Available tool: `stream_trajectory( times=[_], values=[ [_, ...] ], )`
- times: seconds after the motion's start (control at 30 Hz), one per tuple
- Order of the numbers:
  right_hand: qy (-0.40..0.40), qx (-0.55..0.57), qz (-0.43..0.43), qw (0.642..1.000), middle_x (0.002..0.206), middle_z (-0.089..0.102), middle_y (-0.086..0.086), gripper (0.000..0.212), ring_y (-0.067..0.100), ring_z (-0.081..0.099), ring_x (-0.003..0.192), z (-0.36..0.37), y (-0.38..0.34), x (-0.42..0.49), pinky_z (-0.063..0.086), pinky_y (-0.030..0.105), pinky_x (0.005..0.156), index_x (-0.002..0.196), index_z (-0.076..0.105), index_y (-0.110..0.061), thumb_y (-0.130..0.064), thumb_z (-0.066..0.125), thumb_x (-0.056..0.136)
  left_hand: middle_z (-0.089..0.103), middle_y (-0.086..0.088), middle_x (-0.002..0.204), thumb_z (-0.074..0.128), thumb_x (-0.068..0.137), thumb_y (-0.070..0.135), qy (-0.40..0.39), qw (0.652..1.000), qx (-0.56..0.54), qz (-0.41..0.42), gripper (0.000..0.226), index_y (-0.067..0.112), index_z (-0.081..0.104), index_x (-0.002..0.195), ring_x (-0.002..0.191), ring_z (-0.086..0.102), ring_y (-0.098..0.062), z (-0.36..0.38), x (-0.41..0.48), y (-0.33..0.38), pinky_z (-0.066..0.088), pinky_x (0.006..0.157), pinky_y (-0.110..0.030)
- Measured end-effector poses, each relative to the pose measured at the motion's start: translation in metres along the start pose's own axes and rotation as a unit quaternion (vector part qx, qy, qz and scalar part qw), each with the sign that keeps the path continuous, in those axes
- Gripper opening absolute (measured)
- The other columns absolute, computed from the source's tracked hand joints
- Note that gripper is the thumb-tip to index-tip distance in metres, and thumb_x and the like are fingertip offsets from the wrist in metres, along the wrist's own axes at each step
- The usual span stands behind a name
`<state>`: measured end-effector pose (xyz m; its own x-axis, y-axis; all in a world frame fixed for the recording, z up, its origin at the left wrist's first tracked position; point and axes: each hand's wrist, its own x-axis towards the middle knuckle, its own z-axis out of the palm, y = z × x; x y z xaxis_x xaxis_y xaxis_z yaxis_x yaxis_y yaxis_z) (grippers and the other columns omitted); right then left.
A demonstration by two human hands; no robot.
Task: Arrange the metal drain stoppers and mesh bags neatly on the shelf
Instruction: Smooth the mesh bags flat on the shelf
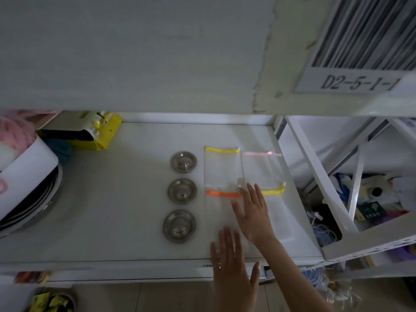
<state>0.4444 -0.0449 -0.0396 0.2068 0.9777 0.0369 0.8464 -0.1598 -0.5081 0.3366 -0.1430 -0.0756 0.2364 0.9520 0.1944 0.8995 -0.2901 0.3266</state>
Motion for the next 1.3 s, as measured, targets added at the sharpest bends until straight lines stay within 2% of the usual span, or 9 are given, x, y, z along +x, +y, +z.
stream_trajectory(
  times=[0.1,0.23,0.4,0.57,0.67,0.77,0.83,1.03,1.3],
  values=[
    [0.009,0.038,-0.019,0.999,0.157,0.033,0.005,0.060,0.022,0.022,0.148,0.000,-0.018,0.000,0.024,0.041,0.121,0.144,0.040,-0.014,-0.049,0.031,0.097,0.042,-0.016,0.155,0.055,0.082,0.058,0.039,0.999,-0.015,0.014,0.080,0.006,0.050,0.144,0.145,0.031,-0.029,-0.013,0.003,-0.010,0.028,0.110,-0.053],
    [-0.045,0.078,-0.096,0.991,0.151,0.043,0.001,0.040,0.019,0.044,0.136,0.014,-0.059,0.003,0.038,0.031,0.109,0.138,0.049,-0.019,-0.027,0.046,0.099,0.045,-0.021,0.151,0.053,0.083,0.047,0.093,0.995,-0.009,-0.018,0.075,0.003,0.049,0.144,0.143,0.032,-0.033,-0.027,0.006,-0.048,0.027,0.113,-0.052],
    [-0.077,0.108,-0.088,0.987,0.146,0.048,-0.004,0.064,0.019,0.047,0.132,0.041,-0.096,0.017,0.045,0.032,0.101,0.138,0.045,-0.023,-0.023,0.069,0.078,0.042,-0.030,0.150,0.036,0.091,0.066,0.134,0.967,-0.153,-0.153,0.091,-0.006,0.034,0.146,0.140,0.029,-0.032,-0.032,0.013,-0.112,0.018,0.116,-0.037],
    [-0.058,0.145,-0.012,0.988,0.140,0.052,0.003,0.088,0.022,0.047,0.129,0.056,-0.111,0.036,0.043,0.033,0.099,0.139,0.042,-0.018,-0.031,0.084,0.064,0.050,-0.027,0.144,0.065,0.062,0.065,0.121,0.939,-0.240,-0.215,0.112,-0.007,0.041,0.143,0.132,0.046,-0.042,-0.039,0.029,-0.138,0.037,0.110,-0.058],
    [-0.056,0.146,-0.013,0.988,0.138,0.054,0.006,0.085,0.025,0.049,0.127,0.060,-0.113,0.042,0.043,0.034,0.098,0.136,0.046,-0.015,-0.031,0.086,0.063,0.058,-0.025,0.136,0.068,0.059,0.063,0.120,0.945,-0.239,-0.189,0.106,-0.009,0.051,0.135,0.131,0.046,-0.031,-0.036,0.035,-0.144,0.035,0.110,-0.050],
    [-0.043,0.146,-0.013,0.988,0.129,0.059,0.005,0.077,0.027,0.055,0.119,0.062,-0.113,0.045,0.046,0.033,0.091,0.128,0.052,-0.013,-0.031,0.087,0.062,0.058,-0.021,0.139,0.068,0.062,0.063,0.115,0.947,-0.247,-0.172,0.102,-0.006,0.052,0.136,0.135,0.036,-0.020,-0.035,0.036,-0.143,0.014,0.117,-0.025],
    [-0.039,0.148,-0.010,0.988,0.128,0.060,0.004,0.077,0.026,0.056,0.118,0.063,-0.114,0.047,0.046,0.033,0.090,0.128,0.051,-0.015,-0.032,0.086,0.062,0.057,-0.018,0.142,0.067,0.065,0.063,0.115,0.945,-0.253,-0.170,0.099,-0.003,0.053,0.137,0.137,0.034,-0.016,-0.034,0.036,-0.142,0.007,0.118,-0.019],
    [-0.040,0.165,0.007,0.986,0.129,0.061,0.003,0.084,0.025,0.057,0.117,0.064,-0.115,0.051,0.047,0.033,0.091,0.133,0.047,-0.019,-0.037,0.086,0.061,0.059,-0.011,0.142,0.064,0.067,0.066,0.114,0.951,-0.226,-0.179,0.095,0.003,0.055,0.138,0.137,0.038,-0.013,-0.034,0.039,-0.137,0.014,0.117,-0.028],
    [-0.041,0.167,0.008,0.985,0.131,0.061,0.002,0.086,0.025,0.058,0.117,0.067,-0.112,0.051,0.050,0.036,0.093,0.135,0.046,-0.019,-0.040,0.085,0.061,0.056,-0.006,0.145,0.063,0.067,0.068,0.117,0.949,-0.224,-0.190,0.096,0.008,0.053,0.141,0.139,0.034,-0.009,-0.035,0.040,-0.135,0.008,0.118,-0.023]
  ],
)
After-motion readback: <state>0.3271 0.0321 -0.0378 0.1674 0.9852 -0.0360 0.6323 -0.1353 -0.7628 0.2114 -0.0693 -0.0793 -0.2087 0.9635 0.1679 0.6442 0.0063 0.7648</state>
